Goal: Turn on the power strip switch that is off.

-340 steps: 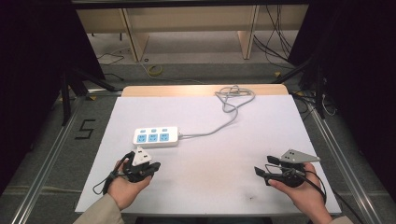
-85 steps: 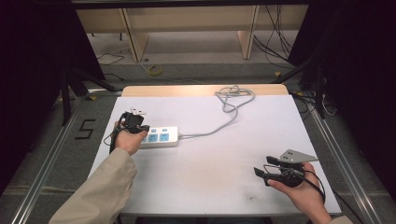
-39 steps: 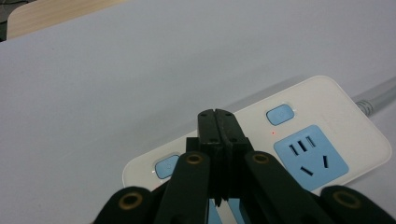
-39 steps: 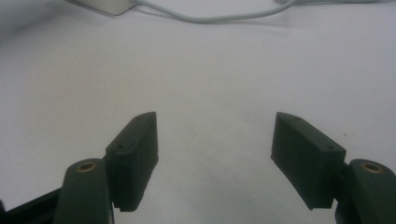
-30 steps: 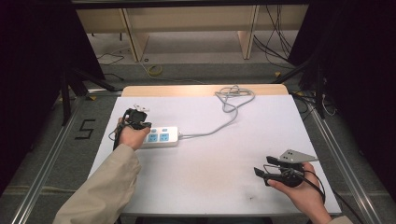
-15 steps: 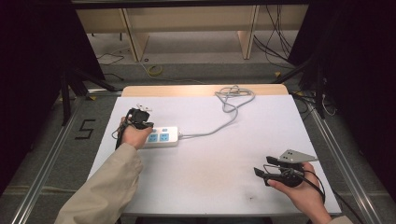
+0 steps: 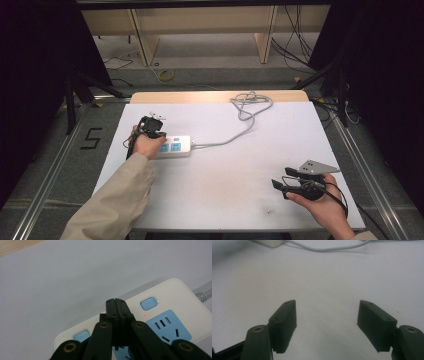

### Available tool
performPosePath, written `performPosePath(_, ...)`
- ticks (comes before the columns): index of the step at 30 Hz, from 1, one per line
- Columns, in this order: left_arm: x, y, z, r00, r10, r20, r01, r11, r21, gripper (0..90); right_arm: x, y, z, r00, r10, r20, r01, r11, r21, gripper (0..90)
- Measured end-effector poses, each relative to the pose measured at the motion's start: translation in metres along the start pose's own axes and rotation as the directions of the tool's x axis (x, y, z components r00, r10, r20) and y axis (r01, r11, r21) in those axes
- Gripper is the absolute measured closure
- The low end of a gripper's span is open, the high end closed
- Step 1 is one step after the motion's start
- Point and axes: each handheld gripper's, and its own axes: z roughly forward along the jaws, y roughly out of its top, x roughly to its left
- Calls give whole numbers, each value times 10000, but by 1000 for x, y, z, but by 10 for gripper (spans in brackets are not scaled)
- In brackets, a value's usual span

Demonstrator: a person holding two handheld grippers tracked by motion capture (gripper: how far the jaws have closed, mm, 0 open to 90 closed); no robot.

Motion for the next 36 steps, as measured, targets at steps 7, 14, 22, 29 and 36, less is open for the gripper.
performPosePath(7,-1,1,3,10000,9,5,-9,9999,105,897,0,0,0,10000,7,1,-7,10000,2,321)
performPosePath(14,-2,2,5,9999,69,-111,-66,9996,273,897,0,0,-1,10000,1,25,-1,10000,-18,321)
performPosePath(22,-6,4,6,9981,559,-278,-545,9973,498,898,0,0,-1,10000,-17,35,17,10000,-18,321)
performPosePath(29,-7,5,8,9962,809,-328,-787,9949,632,899,1,0,-1,10000,-30,50,30,10000,-27,321)
performPosePath(36,-7,6,9,9957,873,-324,-847,9936,742,899,1,0,-2,10000,-35,52,35,10000,-38,321)
